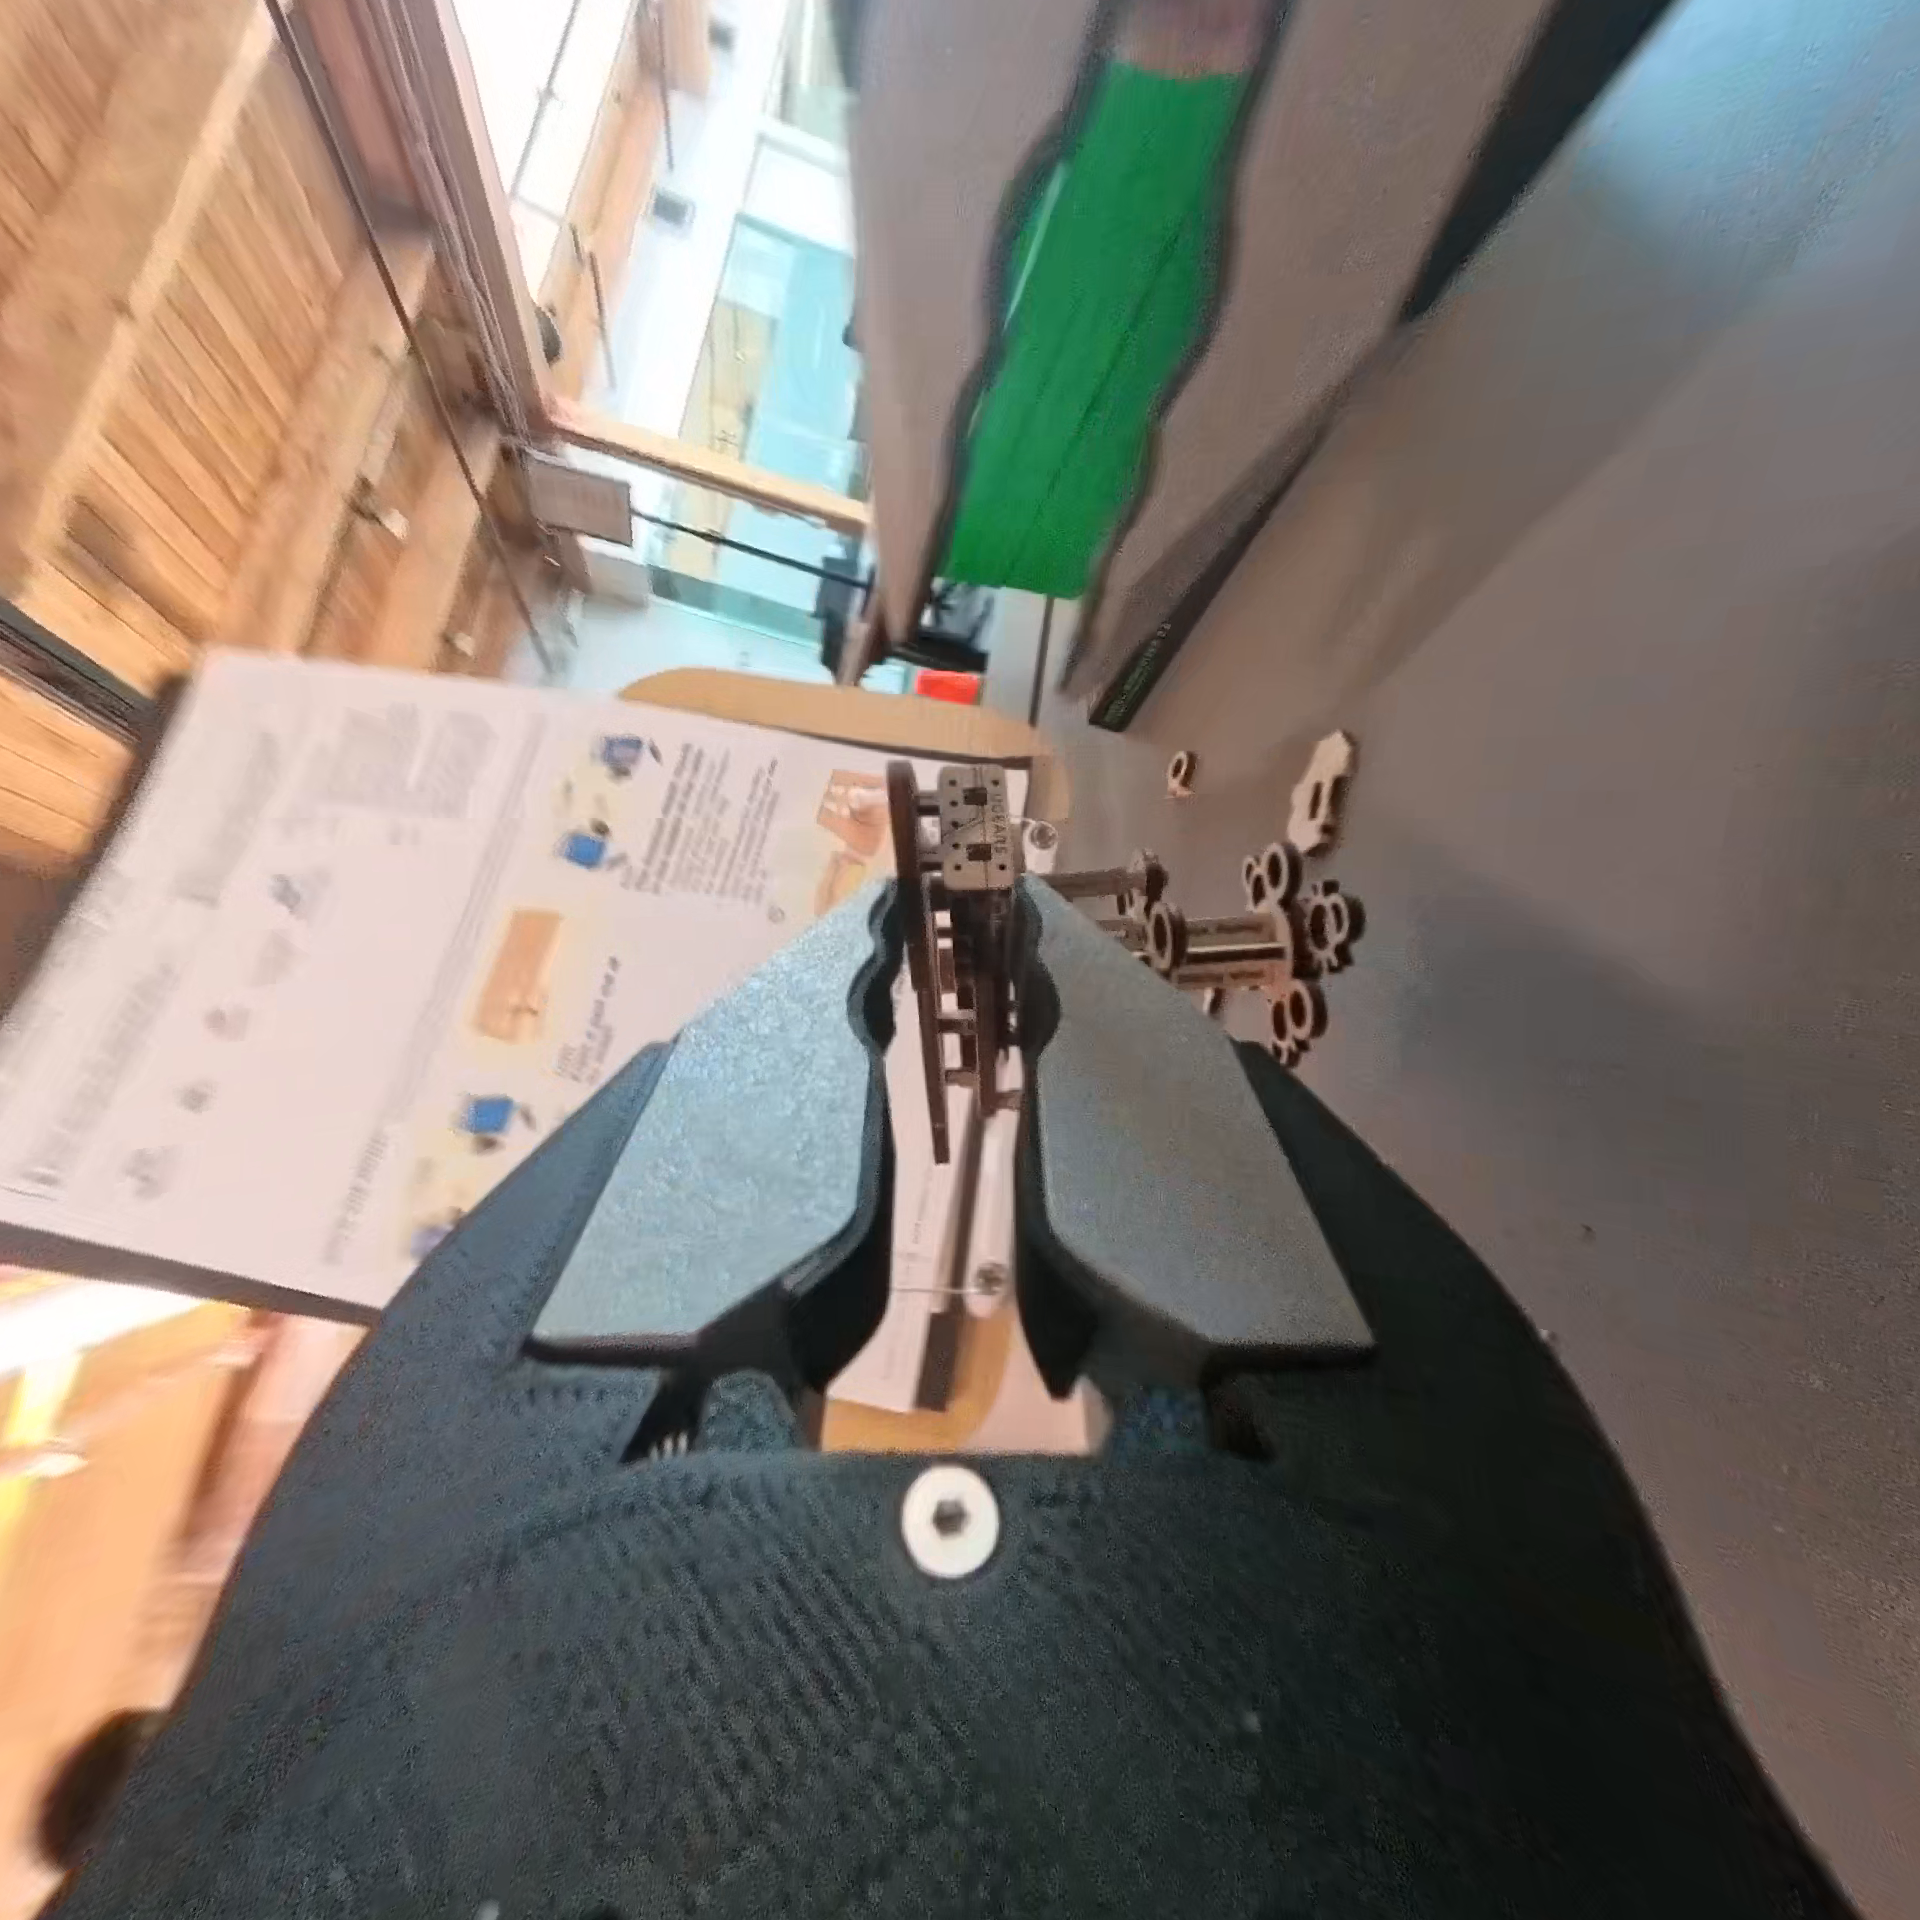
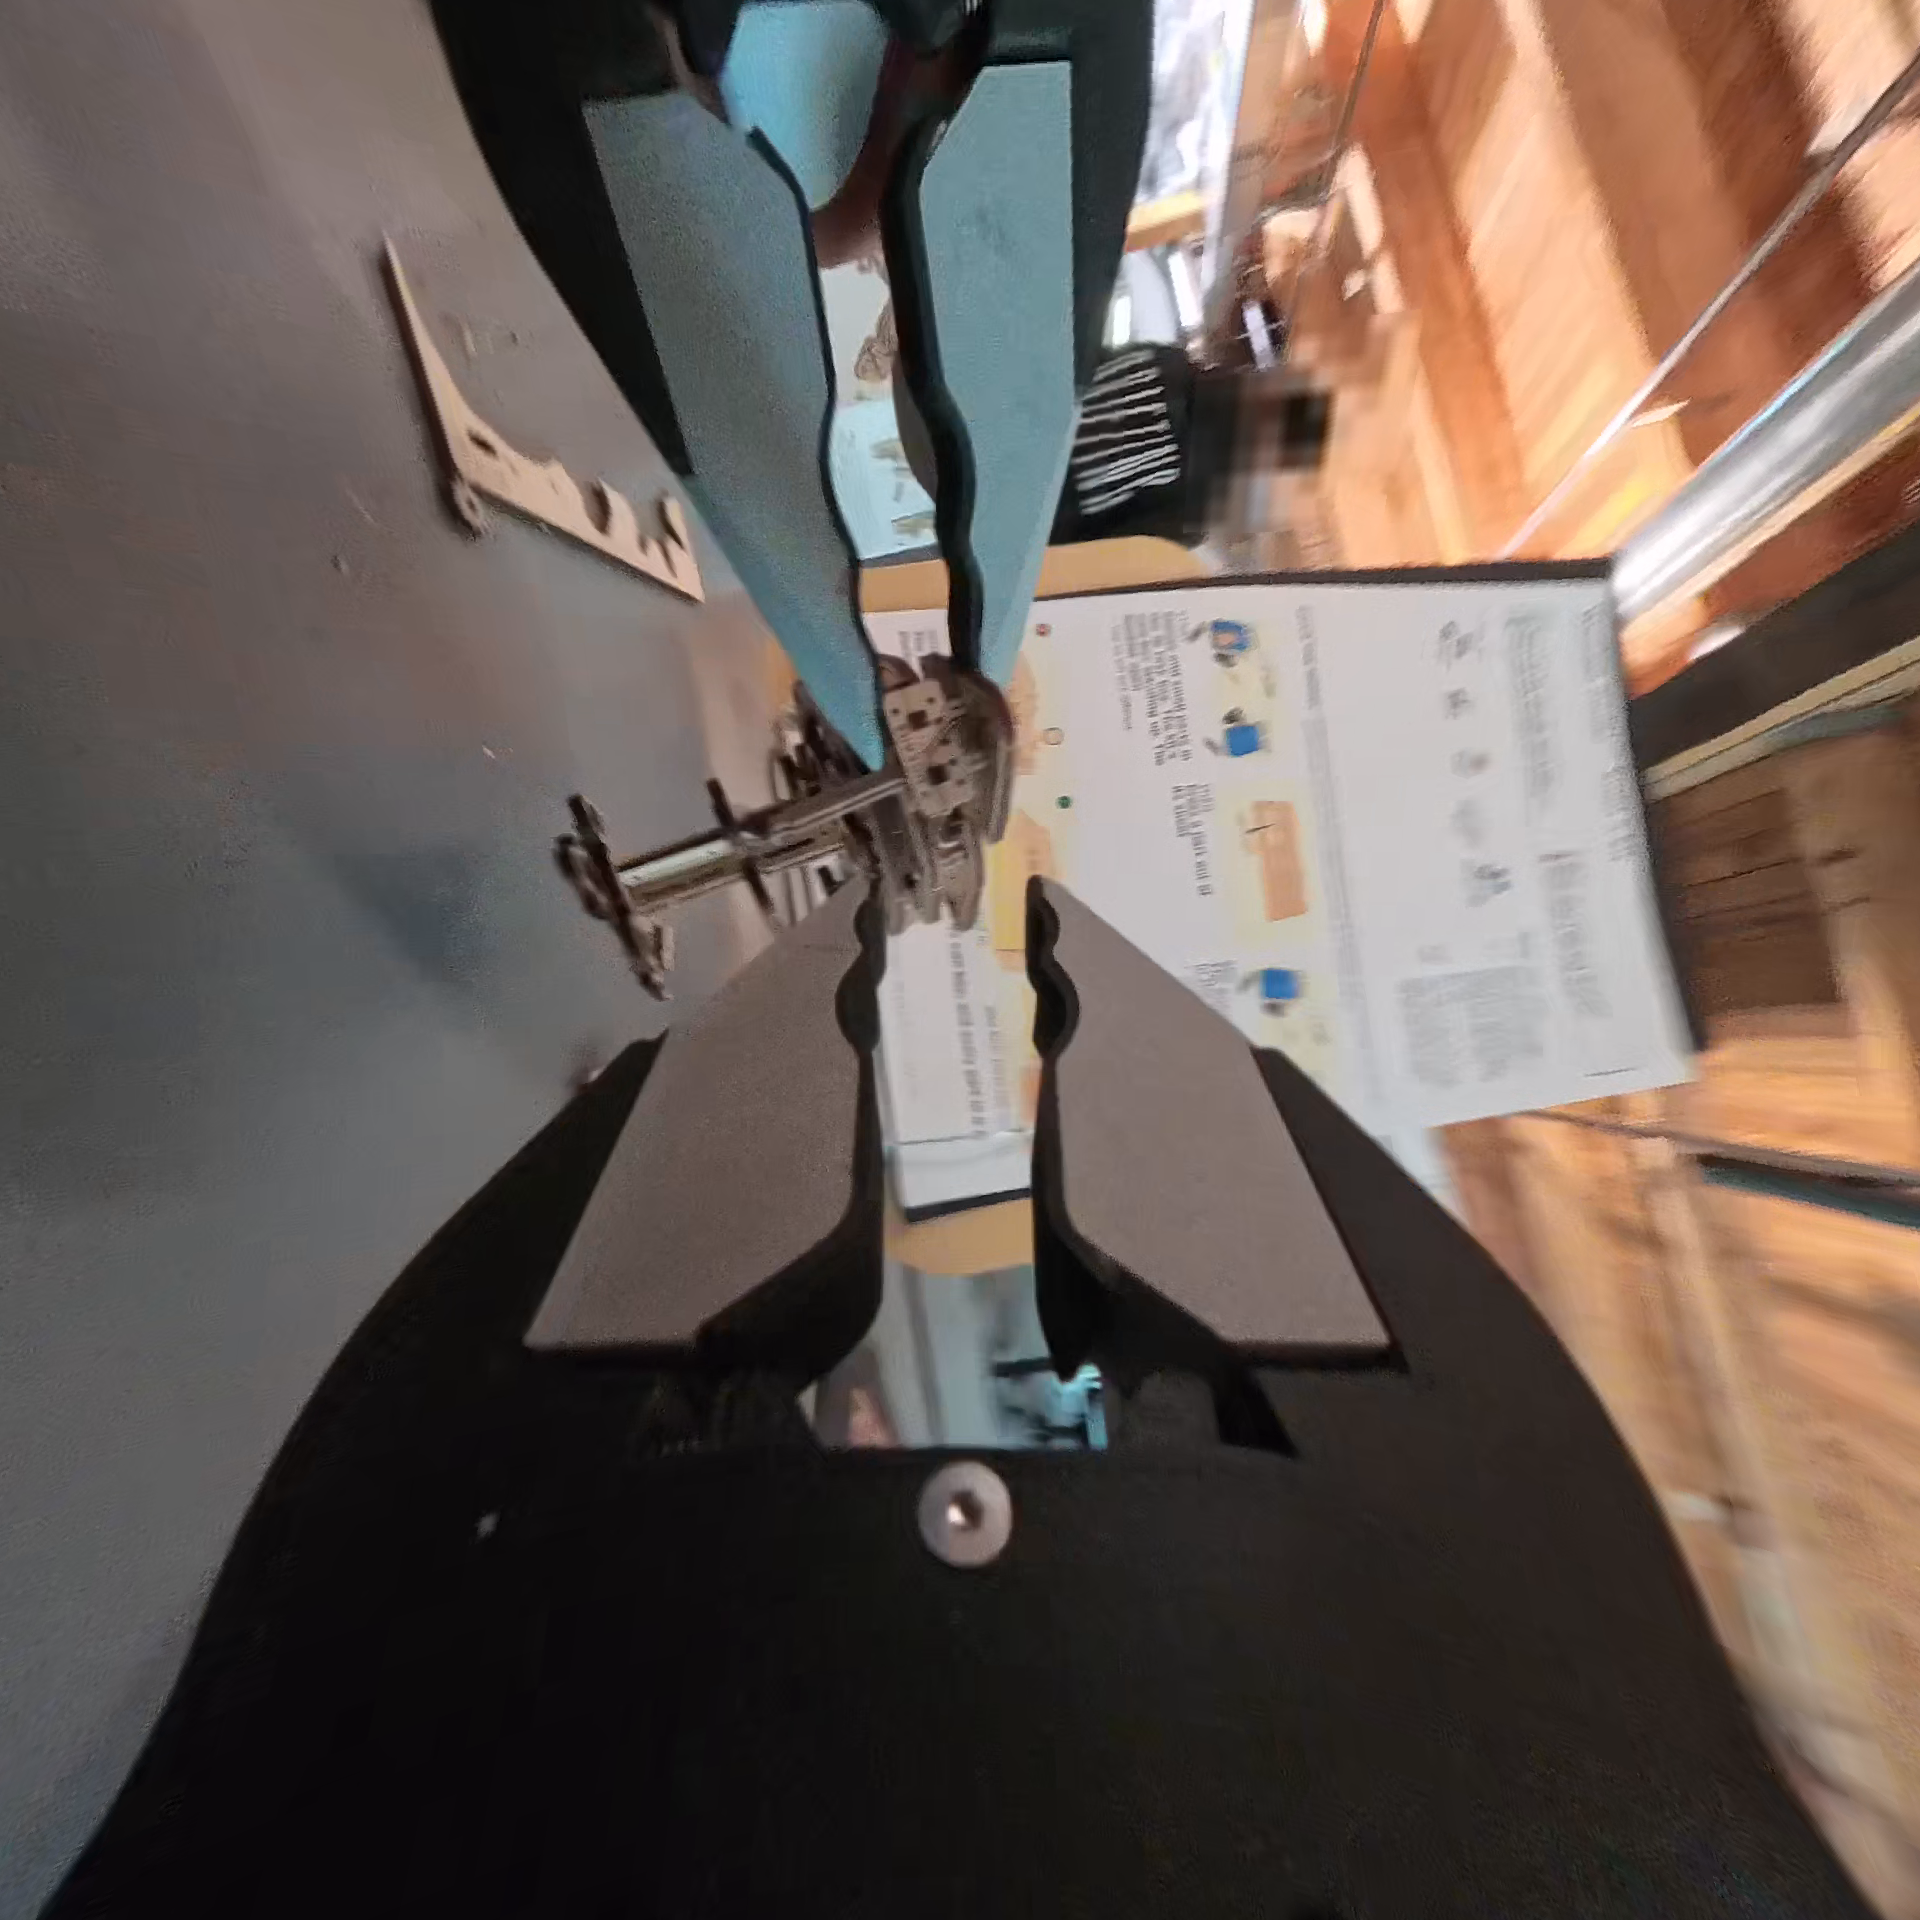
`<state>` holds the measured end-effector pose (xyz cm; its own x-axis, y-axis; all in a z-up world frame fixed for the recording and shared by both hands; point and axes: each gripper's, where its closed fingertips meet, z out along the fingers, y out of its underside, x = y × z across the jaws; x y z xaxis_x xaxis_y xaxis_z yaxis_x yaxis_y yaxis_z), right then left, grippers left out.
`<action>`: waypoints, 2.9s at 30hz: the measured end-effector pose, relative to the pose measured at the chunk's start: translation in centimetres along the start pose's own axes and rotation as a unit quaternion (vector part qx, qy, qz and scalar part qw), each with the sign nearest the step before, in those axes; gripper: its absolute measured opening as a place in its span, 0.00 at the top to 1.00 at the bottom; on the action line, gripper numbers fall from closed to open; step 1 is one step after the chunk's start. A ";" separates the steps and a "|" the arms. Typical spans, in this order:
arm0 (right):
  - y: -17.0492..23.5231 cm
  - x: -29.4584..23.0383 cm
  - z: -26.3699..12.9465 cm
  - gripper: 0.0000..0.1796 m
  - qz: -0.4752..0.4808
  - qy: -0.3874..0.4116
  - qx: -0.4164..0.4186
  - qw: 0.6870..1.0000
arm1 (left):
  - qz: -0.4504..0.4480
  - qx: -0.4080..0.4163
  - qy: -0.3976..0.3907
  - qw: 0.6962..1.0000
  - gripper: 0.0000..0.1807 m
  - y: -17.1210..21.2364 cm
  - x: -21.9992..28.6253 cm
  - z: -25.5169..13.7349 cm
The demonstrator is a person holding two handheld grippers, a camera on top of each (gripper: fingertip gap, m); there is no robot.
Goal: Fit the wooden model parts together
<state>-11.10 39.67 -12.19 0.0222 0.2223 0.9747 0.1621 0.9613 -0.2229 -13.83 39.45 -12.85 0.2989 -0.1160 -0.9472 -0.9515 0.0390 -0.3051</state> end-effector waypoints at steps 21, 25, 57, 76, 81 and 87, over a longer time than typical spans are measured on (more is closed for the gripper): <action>-2.1 2.8 4.0 0.87 0.344 -0.250 0.100 0.900 | -0.393 0.120 0.262 0.873 0.91 -0.5 -2.7 -1.0; -2.1 2.4 4.0 0.90 0.381 -0.265 0.117 0.878 | -0.439 0.123 0.295 0.840 0.90 -0.5 -2.5 -0.8; 0.6 -2.9 5.1 0.91 0.563 -0.346 0.133 0.739 | -0.490 0.058 0.297 0.817 0.91 2.6 2.5 1.7; 0.6 -3.2 4.7 0.91 0.561 -0.373 0.134 0.727 | -0.478 0.056 0.281 0.831 0.90 2.2 2.6 1.7; 0.5 -3.2 4.7 0.91 0.549 -0.371 0.136 0.736 | -0.507 0.066 0.293 0.808 0.89 2.1 2.5 1.6; 0.4 -3.2 4.5 0.91 0.538 -0.375 0.138 0.742 | -0.510 0.068 0.296 0.805 0.88 2.0 2.5 1.5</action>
<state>-15.59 40.05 -15.49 -0.5794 0.8146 -0.0290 0.2380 0.1351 -0.9618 -14.85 40.74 -15.95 0.7944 -0.6074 0.0025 -0.2053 -0.2723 -0.9400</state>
